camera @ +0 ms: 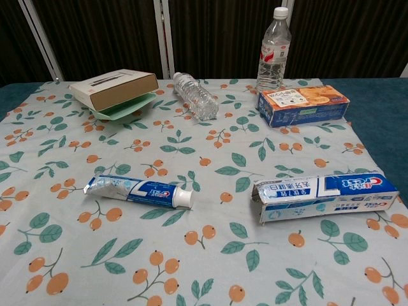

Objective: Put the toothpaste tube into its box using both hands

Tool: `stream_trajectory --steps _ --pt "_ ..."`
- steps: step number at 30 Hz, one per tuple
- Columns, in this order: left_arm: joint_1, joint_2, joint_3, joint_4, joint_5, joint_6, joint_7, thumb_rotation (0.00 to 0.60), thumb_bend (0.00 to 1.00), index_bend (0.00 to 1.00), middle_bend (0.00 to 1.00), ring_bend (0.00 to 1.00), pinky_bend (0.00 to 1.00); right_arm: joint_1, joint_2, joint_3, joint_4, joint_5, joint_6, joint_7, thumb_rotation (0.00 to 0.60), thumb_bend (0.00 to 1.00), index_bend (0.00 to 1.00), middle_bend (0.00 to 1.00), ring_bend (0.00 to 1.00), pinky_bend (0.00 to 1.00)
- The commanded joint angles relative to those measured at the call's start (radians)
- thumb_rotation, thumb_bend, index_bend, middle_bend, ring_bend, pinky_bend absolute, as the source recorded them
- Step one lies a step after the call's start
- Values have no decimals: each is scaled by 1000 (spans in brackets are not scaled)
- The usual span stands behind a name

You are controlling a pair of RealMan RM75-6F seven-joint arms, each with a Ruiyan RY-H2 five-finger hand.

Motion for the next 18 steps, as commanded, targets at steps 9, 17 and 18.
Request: stream_trajectory --steps 9,17,18 --pt "2 5 -4 -13 8 -18 4 600 49 0 0 0 75 -2 8 3 -11 -9 -21 8 600 397 0 0 0 0" --pt "2 7 -7 -23 18 -32 10 600 49 0 0 0 75 110 18 15 -98 -28 -209 21 600 398 0 15 0 0" --pt "2 7 -8 -24 17 -33 9 600 49 0 0 0 75 132 17 23 -112 -25 -241 24 600 398 0 26 0 0"
